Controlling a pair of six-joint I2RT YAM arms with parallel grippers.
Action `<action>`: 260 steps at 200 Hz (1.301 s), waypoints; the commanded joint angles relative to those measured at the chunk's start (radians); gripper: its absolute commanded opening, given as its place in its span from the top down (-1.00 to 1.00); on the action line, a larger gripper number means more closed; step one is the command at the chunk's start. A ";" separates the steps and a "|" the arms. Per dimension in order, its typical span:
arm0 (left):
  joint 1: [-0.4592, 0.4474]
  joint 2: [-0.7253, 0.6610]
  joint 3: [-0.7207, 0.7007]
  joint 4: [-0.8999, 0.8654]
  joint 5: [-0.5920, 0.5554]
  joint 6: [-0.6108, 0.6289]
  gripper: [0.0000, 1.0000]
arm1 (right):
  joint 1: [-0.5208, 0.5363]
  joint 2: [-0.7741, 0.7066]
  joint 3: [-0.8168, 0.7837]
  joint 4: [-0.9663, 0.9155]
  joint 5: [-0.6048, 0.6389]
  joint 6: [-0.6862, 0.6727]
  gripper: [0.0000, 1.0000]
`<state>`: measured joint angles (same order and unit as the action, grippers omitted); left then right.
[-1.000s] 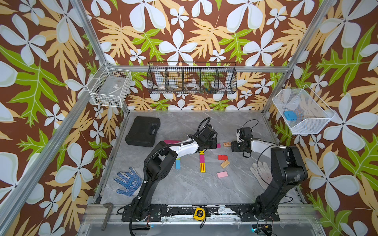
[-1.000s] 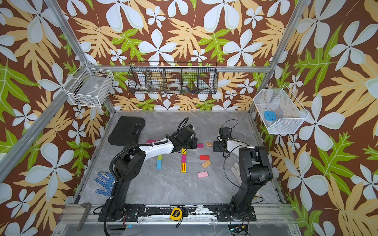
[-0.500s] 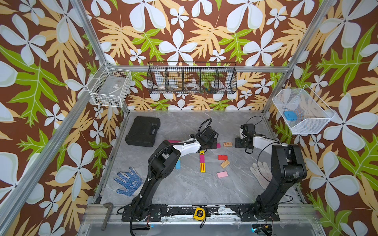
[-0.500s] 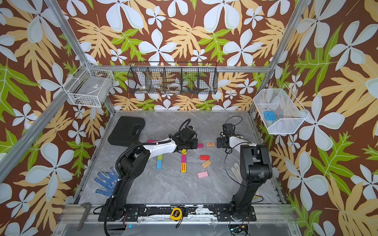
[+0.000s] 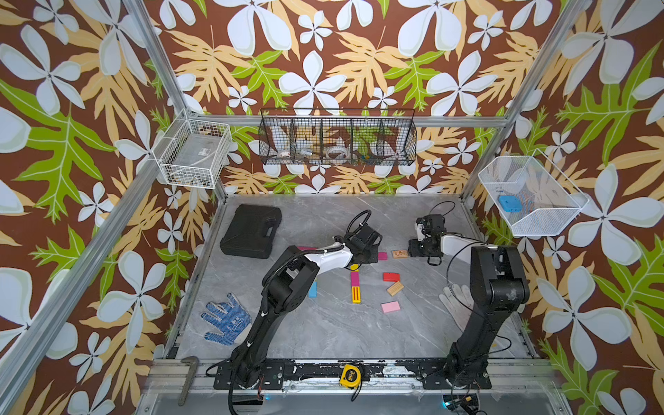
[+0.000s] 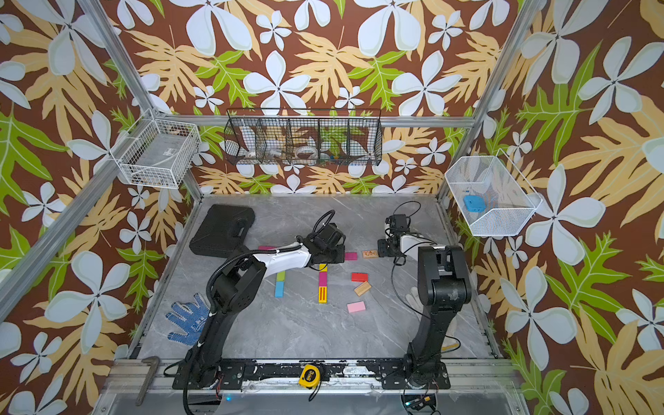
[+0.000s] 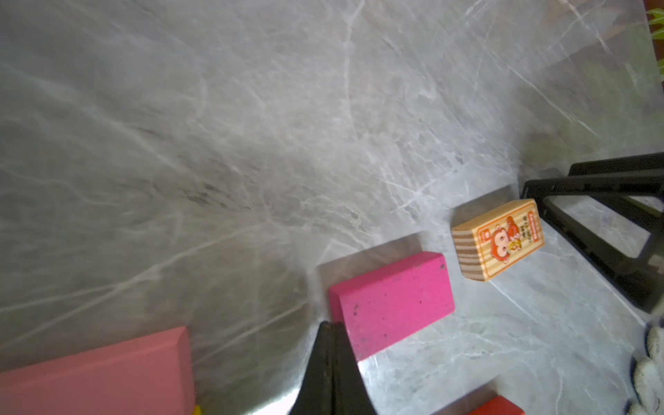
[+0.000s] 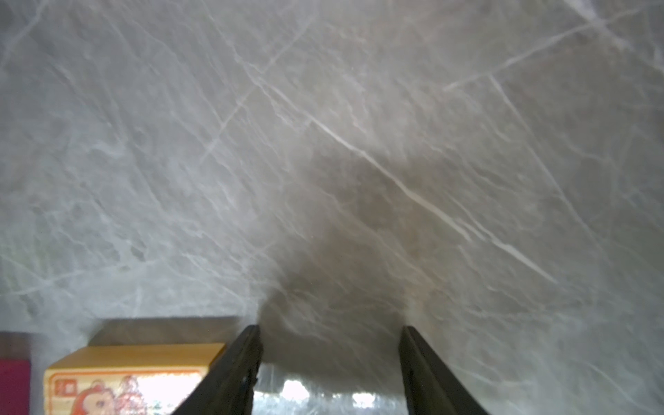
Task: Assemble the number 7 with building blocks
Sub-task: Assemble the building block at the center of the board.
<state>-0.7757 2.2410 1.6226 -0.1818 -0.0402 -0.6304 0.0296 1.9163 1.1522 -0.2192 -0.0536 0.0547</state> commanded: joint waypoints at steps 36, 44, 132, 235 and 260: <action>0.009 0.018 0.026 -0.023 0.006 0.001 1.00 | 0.008 0.032 0.021 -0.019 -0.049 -0.032 -0.23; 0.009 0.020 0.026 -0.024 0.009 0.001 1.00 | 0.008 0.039 0.029 -0.027 -0.055 -0.036 -0.23; 0.013 0.045 0.052 -0.038 0.021 0.008 1.00 | 0.027 0.015 -0.009 -0.009 -0.062 -0.028 -0.22; 0.015 0.030 0.030 -0.024 0.036 0.012 1.00 | 0.028 -0.057 -0.120 0.005 -0.018 0.046 -0.22; 0.015 0.030 0.023 -0.013 0.049 0.014 1.00 | 0.037 -0.066 -0.132 0.017 -0.035 0.044 -0.22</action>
<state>-0.7612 2.2776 1.6539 -0.1970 -0.0101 -0.6228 0.0582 1.8500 1.0348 -0.1284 -0.0574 0.0788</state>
